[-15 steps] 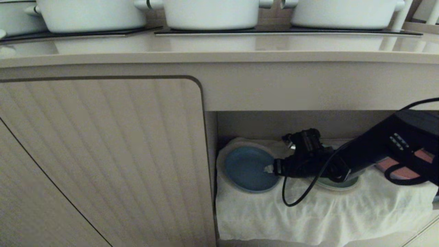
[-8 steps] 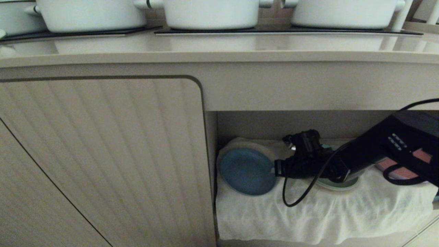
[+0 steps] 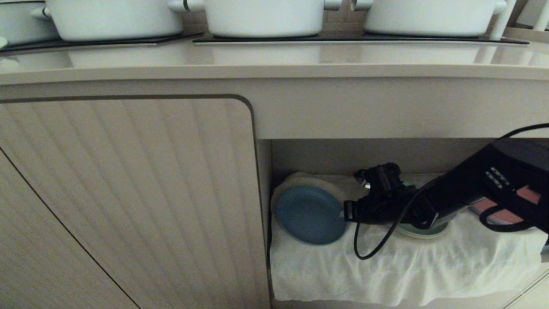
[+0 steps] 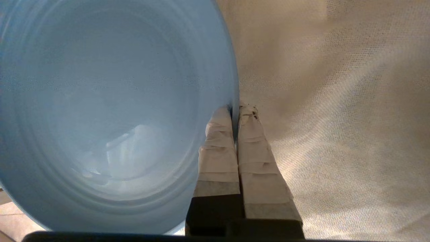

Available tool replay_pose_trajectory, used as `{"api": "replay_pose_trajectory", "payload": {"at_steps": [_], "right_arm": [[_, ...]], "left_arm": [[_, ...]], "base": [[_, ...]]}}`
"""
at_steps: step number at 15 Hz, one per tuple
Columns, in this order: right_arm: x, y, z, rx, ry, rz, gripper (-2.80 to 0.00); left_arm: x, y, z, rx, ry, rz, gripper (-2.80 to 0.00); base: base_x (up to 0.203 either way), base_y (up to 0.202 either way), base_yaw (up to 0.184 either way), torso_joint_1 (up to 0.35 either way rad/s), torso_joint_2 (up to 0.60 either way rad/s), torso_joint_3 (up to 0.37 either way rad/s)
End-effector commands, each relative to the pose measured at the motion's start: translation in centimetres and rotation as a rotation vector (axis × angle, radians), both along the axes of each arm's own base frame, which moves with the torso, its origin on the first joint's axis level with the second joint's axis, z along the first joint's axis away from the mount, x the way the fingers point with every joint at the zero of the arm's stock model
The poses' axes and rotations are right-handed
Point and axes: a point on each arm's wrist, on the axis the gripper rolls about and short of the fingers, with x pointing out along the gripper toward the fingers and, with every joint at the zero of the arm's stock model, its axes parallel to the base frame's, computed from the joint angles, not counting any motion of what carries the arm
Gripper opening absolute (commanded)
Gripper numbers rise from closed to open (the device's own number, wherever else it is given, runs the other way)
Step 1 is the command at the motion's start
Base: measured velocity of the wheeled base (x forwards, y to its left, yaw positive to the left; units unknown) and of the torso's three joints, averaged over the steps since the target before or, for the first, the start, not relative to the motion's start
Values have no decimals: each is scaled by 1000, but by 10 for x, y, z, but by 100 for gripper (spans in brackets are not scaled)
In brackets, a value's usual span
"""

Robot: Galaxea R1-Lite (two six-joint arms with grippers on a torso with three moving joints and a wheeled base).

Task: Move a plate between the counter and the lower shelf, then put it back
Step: Pick up the plate in the cupboard

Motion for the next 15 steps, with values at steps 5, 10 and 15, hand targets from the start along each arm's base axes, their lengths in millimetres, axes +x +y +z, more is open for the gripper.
{"api": "replay_pose_trajectory", "payload": {"at_steps": [5,10,15], "right_arm": [[-5,-9,13,-5,25,-16,-280],[-17,-21,19,-11,44,-38,-280],[-26,-32,25,-11,46,-58,-280]], "left_arm": [[0,0,0,-1,-1,1,-280],[0,0,0,-1,0,1,-280],[0,0,0,-1,0,1,-280]], "base": [[0,0,0,0,0,0],[0,0,0,0,0,0],[0,0,0,0,0,0]]}}
